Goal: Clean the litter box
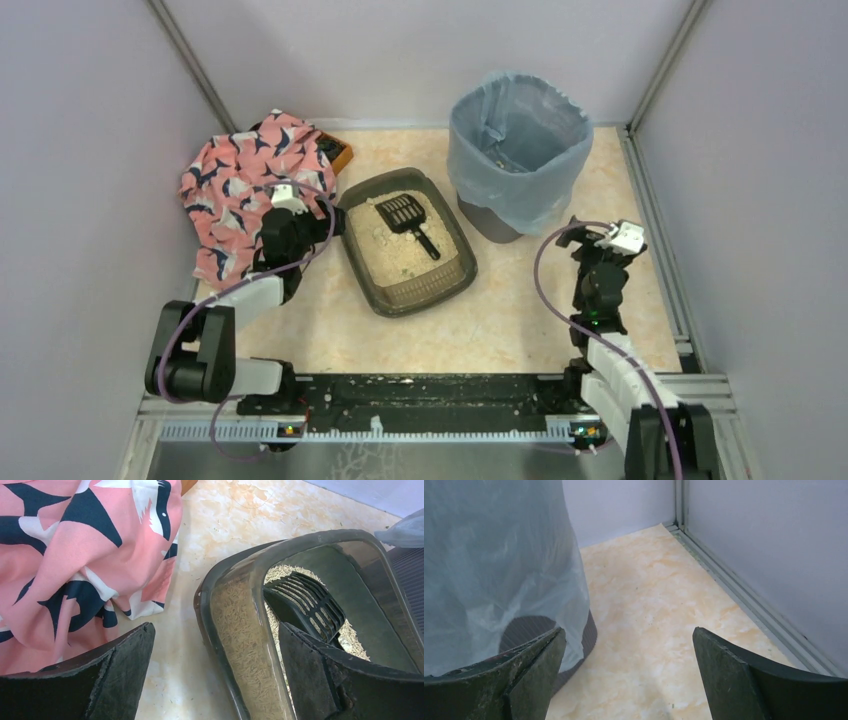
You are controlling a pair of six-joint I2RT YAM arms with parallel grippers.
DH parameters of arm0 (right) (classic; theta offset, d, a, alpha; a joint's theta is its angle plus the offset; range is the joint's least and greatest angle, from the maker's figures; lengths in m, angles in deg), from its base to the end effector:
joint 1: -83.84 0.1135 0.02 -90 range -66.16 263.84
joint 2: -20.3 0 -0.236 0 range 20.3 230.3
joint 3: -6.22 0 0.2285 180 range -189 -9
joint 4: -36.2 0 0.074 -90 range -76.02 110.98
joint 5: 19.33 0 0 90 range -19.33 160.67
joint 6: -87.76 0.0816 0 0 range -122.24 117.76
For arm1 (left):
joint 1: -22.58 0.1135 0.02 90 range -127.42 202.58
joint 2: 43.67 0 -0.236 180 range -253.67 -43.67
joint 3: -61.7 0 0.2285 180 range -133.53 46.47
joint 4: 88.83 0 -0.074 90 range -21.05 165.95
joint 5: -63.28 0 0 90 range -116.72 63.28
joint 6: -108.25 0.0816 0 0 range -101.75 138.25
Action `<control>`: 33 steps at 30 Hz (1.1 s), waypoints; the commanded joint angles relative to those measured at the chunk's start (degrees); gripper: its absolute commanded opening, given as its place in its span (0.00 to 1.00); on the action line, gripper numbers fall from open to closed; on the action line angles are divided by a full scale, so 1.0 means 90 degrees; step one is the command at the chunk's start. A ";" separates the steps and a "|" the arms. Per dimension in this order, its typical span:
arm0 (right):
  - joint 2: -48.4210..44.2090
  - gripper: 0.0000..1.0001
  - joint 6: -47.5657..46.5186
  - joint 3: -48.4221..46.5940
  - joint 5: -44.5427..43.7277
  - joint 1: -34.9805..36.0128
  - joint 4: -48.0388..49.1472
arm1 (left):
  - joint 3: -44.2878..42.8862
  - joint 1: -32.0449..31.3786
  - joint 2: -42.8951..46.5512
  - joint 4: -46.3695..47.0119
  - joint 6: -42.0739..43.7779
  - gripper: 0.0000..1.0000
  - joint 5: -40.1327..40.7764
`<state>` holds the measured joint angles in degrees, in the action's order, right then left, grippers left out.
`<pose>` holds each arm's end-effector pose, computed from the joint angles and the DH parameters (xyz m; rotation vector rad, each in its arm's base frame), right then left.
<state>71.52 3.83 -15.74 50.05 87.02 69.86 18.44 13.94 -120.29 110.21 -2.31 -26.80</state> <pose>0.2227 -0.0164 0.1973 0.3263 1.4646 -0.1388 0.3035 -0.0462 0.1790 -0.1896 1.8258 -0.3607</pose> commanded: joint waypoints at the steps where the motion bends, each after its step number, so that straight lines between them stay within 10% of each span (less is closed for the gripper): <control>1: -0.1408 0.98 0.0991 -0.0499 -0.0793 -0.0029 -0.2183 | -0.0062 -0.0040 0.0084 0.0124 -0.0139 0.98 -0.0057; 4: -0.2125 0.98 0.2654 -0.0943 -0.1374 -0.0039 -0.3812 | -0.0117 -0.0045 0.0109 -0.0207 -0.0588 0.96 0.0376; 13: -0.1491 0.98 0.2770 -0.2905 -0.0100 -0.0040 -0.6381 | 0.0163 0.0007 0.0633 0.0109 -0.2117 0.99 -0.0326; 21: -0.1662 0.98 0.2663 -0.3758 -0.0061 -0.0036 -0.6964 | -0.1014 -0.0091 -0.0367 -0.0475 -0.3499 0.99 -0.2667; 33: -0.1520 0.90 0.2223 -0.4363 0.0250 0.0505 -0.7015 | -0.2829 -0.1769 0.0421 -0.3624 -0.1807 0.99 0.0861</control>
<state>56.02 25.97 -51.18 49.70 90.59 5.32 -5.34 -2.91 -119.13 85.60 -22.31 -28.81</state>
